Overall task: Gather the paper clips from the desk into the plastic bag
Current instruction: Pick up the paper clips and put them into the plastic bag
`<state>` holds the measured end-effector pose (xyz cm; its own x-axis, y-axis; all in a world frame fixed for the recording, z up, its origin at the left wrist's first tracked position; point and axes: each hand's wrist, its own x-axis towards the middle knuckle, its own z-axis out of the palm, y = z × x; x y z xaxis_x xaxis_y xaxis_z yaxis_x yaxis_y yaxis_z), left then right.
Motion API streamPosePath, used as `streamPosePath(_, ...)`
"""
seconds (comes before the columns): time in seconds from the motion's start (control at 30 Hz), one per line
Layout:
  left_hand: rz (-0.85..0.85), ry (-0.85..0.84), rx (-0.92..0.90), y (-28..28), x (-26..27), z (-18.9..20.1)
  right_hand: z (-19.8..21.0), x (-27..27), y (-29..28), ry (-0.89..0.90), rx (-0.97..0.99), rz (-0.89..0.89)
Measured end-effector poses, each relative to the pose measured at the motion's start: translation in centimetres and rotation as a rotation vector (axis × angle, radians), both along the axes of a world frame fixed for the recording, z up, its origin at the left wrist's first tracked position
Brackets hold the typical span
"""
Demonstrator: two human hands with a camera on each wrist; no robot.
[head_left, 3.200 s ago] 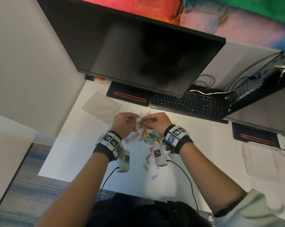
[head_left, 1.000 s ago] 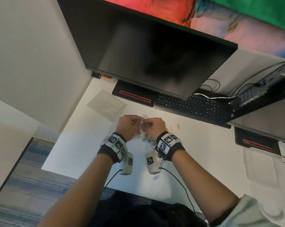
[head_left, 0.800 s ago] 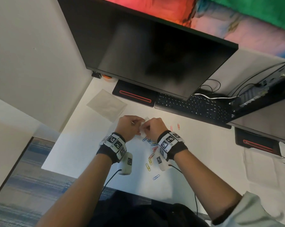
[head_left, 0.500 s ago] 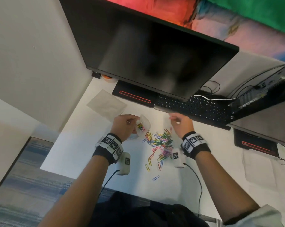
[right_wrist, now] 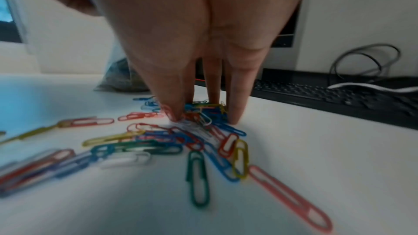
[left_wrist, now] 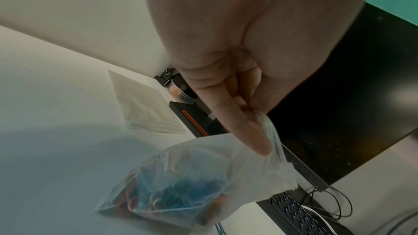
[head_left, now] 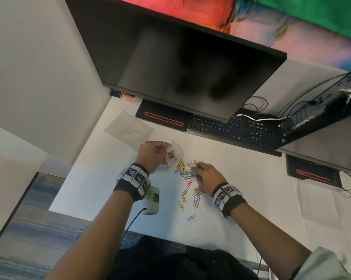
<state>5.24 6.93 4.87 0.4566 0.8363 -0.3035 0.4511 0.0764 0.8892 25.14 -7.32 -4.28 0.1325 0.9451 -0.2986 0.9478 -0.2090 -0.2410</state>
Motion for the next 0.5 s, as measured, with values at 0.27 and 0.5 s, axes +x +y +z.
streamPosePath(0.27, 0.004, 0.001, -0.028, -0.3, 0.1, 0.1, 0.9, 1.0, 1.2, 0.308, 0.157, -0.412)
streamPosePath(0.5, 0.007, 0.006, -0.033, -0.5, 0.2, 0.3, 5.8, 1.4, 2.4, 1.202, 0.178, -0.811)
